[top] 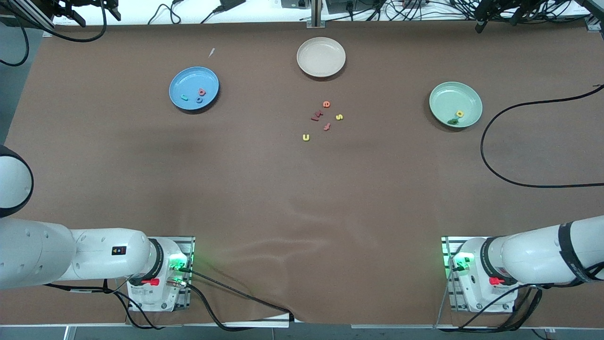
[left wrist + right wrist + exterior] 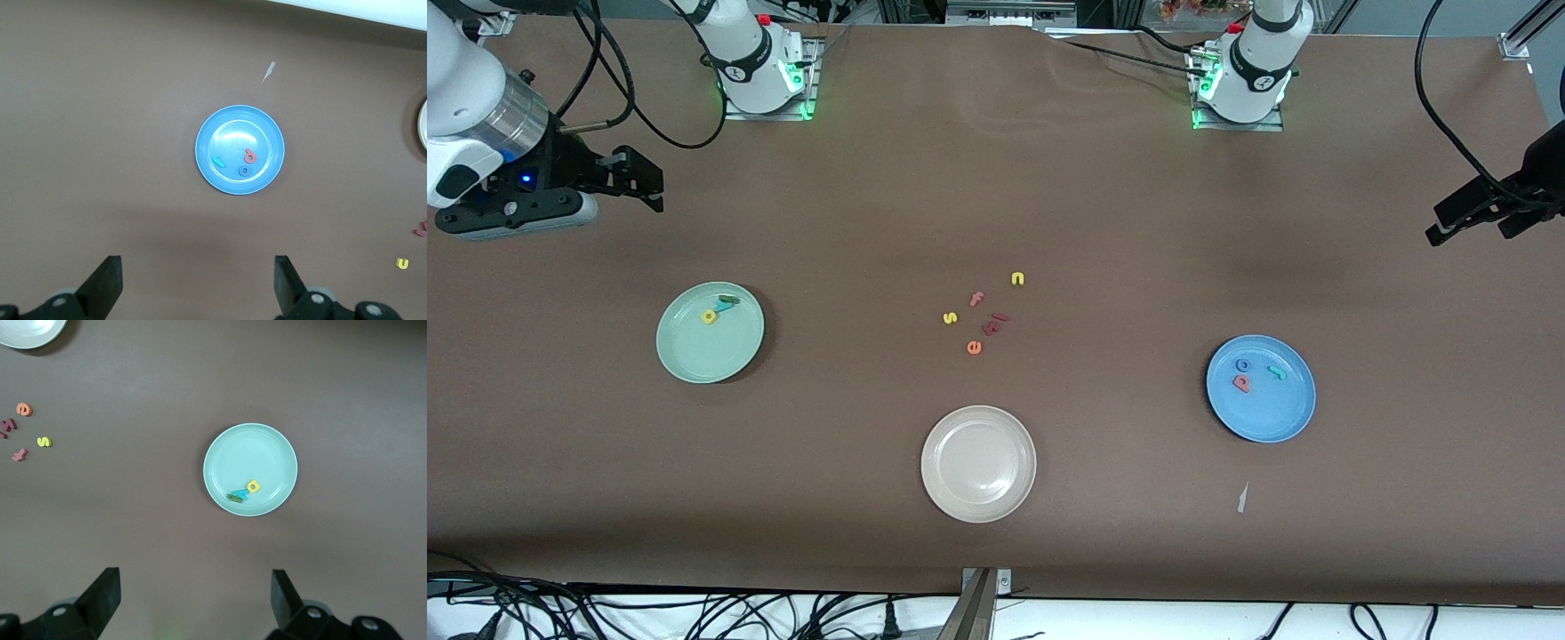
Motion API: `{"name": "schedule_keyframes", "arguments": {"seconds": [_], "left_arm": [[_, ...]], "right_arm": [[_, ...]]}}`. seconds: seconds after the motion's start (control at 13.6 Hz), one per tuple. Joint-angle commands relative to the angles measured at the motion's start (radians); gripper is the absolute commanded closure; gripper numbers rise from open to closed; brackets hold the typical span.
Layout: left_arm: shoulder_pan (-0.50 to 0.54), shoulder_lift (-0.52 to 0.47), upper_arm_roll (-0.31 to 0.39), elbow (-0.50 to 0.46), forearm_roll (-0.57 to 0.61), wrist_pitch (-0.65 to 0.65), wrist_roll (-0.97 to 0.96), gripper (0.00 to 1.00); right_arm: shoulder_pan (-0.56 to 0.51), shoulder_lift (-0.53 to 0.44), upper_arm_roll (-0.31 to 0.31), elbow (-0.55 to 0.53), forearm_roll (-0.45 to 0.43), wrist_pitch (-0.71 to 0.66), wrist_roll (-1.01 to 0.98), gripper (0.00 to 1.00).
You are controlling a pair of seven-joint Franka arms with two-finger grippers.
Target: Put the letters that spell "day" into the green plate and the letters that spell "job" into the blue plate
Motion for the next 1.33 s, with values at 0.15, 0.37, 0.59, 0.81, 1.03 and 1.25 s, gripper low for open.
{"name": "schedule_keyframes", "arguments": {"seconds": [0.15, 0.37, 0.59, 0.81, 1.03, 1.25], "left_arm": [[-0.004, -0.001, 0.008, 0.009, -0.013, -0.018, 0.002, 0.0], [-0.006, -0.001, 0.003, 0.009, -0.013, -0.068, 0.001, 0.0], [-0.007, 0.001, -0.001, 0.02, -0.013, -0.068, 0.005, 0.0], [-0.007, 0.002, 0.0, 0.02, -0.013, -0.07, 0.004, 0.0], [-0.009, 0.004, 0.0, 0.023, -0.01, -0.07, 0.005, 0.0], [-0.016, 0.002, -0.001, 0.023, -0.01, -0.068, 0.004, 0.0]], "right_arm": [[-0.064, -0.023, 0.022, 0.0, -0.012, -0.024, 0.014, 0.0], [-0.087, -0.012, 0.008, 0.004, -0.011, -0.023, 0.006, 0.0], [-0.087, -0.003, -0.003, 0.011, -0.003, -0.018, -0.003, 0.0], [-0.085, -0.003, -0.003, 0.011, -0.003, -0.018, 0.001, 0.0], [-0.085, -0.003, -0.003, 0.011, -0.005, -0.016, 0.0, 0.0], [-0.081, -0.003, -0.001, 0.011, -0.005, -0.016, 0.009, 0.0]]}}
